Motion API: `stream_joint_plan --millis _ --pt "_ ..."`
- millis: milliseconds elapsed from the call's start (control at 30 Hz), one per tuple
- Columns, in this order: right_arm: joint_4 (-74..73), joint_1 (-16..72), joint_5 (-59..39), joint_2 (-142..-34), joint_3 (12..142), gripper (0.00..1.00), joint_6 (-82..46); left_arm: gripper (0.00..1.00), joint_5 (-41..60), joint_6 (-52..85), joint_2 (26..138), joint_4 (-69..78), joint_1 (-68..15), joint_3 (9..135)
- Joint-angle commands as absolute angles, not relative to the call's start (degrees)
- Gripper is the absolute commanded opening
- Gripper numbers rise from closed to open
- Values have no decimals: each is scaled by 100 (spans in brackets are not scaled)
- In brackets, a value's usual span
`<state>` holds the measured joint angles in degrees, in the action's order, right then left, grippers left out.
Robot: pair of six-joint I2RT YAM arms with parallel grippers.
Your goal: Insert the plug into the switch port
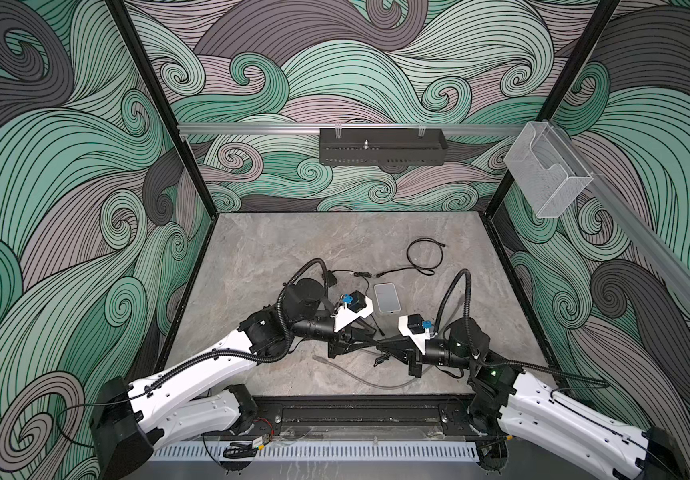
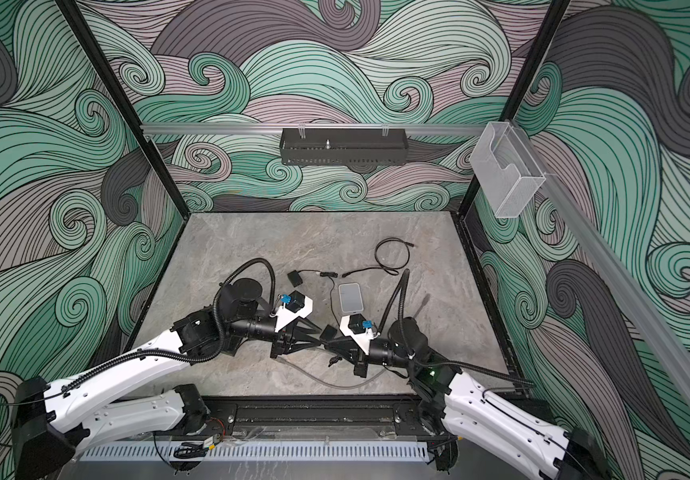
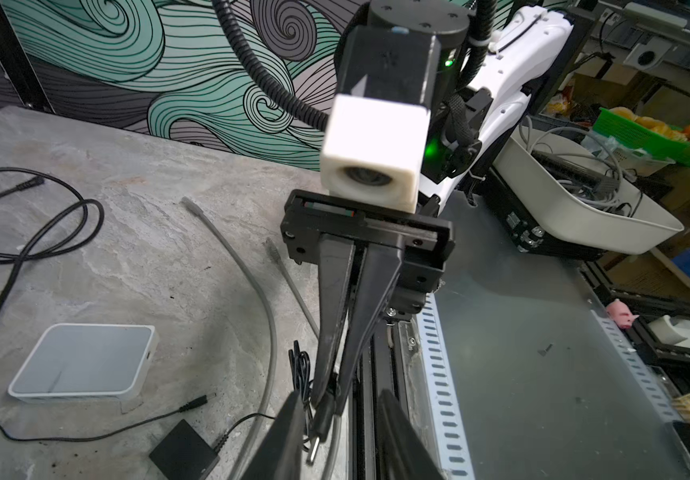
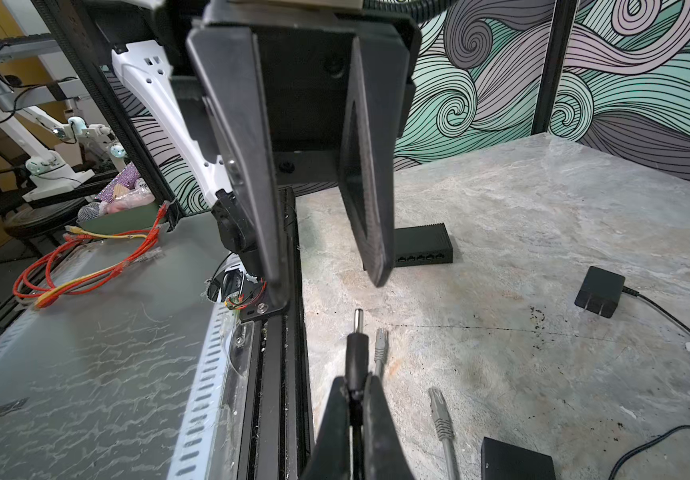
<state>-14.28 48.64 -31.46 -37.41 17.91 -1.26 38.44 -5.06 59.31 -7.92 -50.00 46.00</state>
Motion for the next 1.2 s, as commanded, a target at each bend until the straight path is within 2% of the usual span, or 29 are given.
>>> stream_joint_plan --millis 0,333,600,867,1033,1100,1167 --pt "-1696 4852 -3142 -3674 1960 0 -110 36 3962 -474 5959 -805 -4981 4759" --pt "-1681 4845 -3096 -3364 1868 0 -184 37 3980 -597 6027 -926 -4980 4755" --pt "-1569 4840 -3042 -3242 1817 0 -228 13 4164 -655 6038 -1030 -4979 4841" --pt "-1529 4843 -3076 -3330 1846 0 -250 0 4228 -693 6012 -1100 -4977 4951" --pt "-1512 4843 -3091 -3322 1854 0 -261 0 4248 -738 6029 -1134 -4980 4982" --pt "-1506 4843 -3102 -3324 1859 0 -264 13 4254 -714 6053 -1129 -4981 4997" --pt "-1512 4842 -3103 -3319 1863 0 -264 17 4253 -694 6064 -1134 -4982 5018"
